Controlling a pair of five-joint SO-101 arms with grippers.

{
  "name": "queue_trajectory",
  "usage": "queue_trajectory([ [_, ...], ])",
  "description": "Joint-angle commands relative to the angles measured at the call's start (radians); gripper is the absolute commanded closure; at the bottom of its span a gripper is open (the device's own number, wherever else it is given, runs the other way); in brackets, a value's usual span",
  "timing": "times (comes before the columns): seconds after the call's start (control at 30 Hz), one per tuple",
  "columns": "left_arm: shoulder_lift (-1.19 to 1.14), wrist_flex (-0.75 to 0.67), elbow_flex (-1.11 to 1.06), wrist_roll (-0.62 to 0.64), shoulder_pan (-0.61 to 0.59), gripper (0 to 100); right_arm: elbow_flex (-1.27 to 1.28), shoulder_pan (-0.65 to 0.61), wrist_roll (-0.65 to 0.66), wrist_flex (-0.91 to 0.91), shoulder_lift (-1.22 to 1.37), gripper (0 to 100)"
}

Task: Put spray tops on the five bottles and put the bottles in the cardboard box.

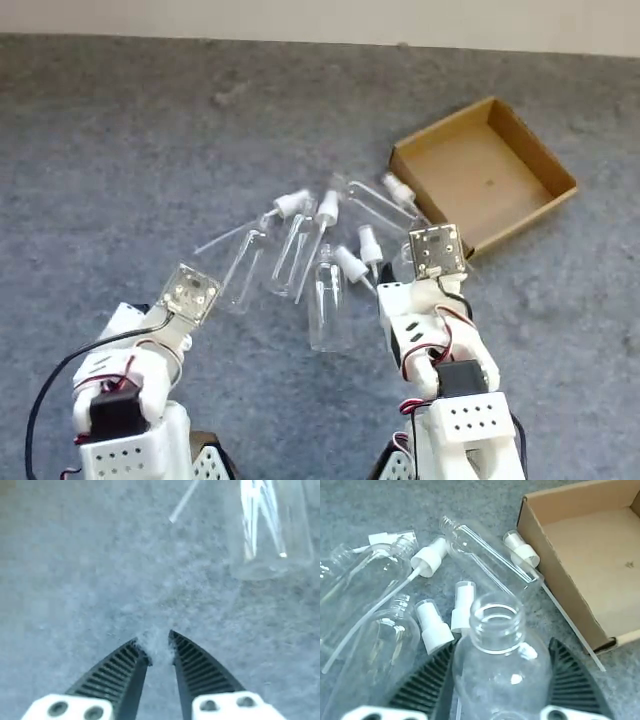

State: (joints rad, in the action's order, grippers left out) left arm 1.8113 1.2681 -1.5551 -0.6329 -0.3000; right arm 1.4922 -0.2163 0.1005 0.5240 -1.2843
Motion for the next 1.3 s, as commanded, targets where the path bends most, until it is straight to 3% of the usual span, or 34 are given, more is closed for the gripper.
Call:
queue_trajectory([
  [0.0,0.01,-0.012,0.15,-0.064,-0.021,100,-0.015,-0.007,-0.009,-0.027,-0.022,78.6],
  [0.13,-0.024,-0.012,0.216,-0.066,-0.016,98,-0.015,-0.007,-0.009,-0.028,-0.022,78.6],
  [0.33,-0.343,-0.02,0.378,-0.104,-0.007,94,-0.012,-0.007,-0.005,-0.028,-0.022,78.6],
  [0.8,-1.122,-0.012,0.898,-0.1,0.289,93,0.031,-0.005,-0.003,-0.028,-0.022,78.6],
  [1.27,-1.923,-0.012,1.652,-0.097,0.392,93,0.087,-0.005,-0.002,-0.028,-0.022,78.6],
])
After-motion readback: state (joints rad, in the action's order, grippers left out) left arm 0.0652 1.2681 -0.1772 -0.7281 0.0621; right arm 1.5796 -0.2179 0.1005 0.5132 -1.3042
